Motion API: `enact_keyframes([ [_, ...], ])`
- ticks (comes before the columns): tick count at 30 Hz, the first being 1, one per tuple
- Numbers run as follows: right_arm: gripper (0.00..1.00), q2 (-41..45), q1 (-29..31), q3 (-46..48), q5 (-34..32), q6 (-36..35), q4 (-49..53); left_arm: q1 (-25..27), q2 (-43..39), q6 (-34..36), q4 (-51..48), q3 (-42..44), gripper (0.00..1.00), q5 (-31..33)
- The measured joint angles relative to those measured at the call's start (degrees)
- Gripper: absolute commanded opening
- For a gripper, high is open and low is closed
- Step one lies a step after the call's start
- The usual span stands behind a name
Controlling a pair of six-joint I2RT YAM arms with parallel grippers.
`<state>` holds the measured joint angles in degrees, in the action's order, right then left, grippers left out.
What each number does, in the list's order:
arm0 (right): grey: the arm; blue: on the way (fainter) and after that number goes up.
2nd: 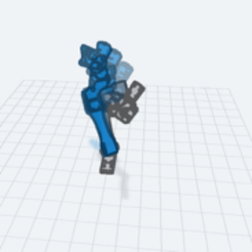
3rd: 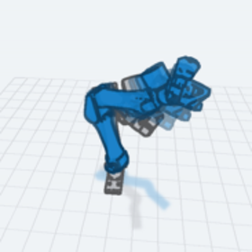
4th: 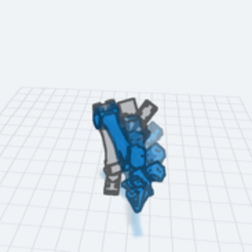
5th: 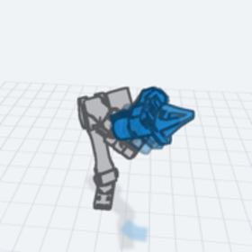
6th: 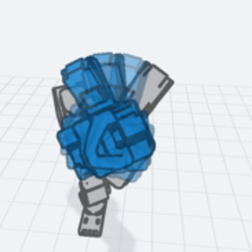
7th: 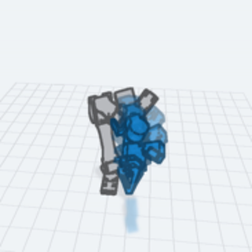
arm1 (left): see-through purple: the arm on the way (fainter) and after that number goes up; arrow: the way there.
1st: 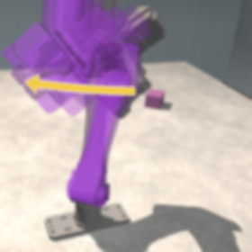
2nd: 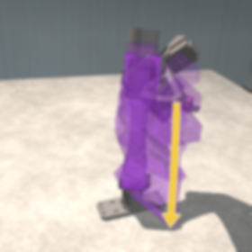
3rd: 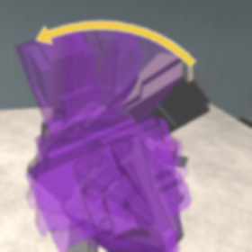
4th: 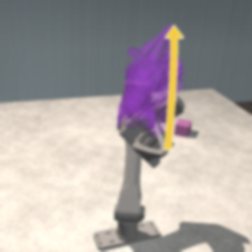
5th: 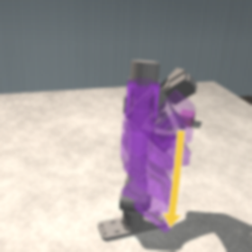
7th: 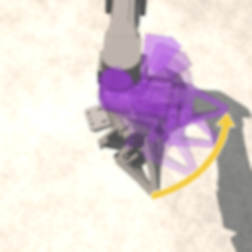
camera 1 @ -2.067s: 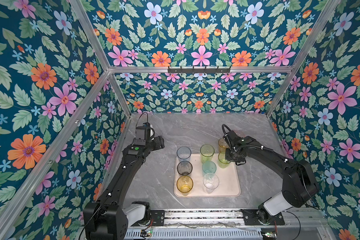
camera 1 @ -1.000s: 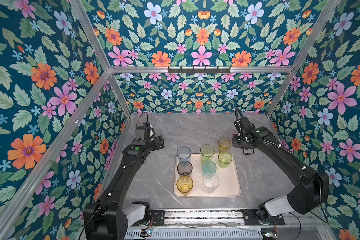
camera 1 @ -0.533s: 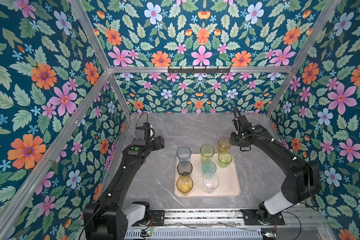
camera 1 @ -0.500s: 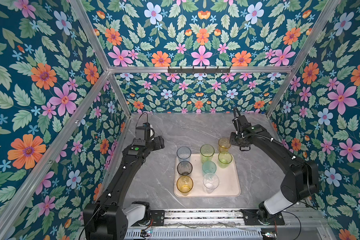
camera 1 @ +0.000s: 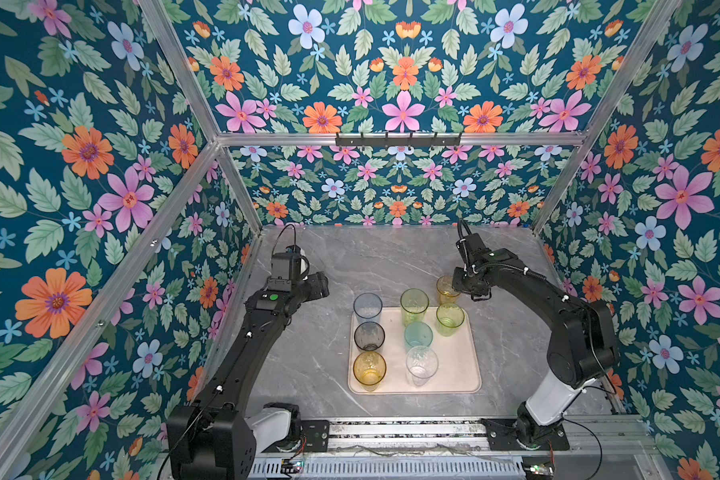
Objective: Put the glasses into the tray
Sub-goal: 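Move the right gripper to the amber glass beside the tray, then lower the right gripper over the amber glass rim and close it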
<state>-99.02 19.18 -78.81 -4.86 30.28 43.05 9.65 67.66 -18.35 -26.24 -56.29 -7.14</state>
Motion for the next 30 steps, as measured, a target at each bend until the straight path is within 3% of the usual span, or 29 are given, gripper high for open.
enact_keyframes([
  [30, 0.28, -5.14, -0.11, -0.57, -0.5, 1.03, -0.87, 0.0, -0.02, 0.0, 0.02, 0.0, 0.79, 0.0],
])
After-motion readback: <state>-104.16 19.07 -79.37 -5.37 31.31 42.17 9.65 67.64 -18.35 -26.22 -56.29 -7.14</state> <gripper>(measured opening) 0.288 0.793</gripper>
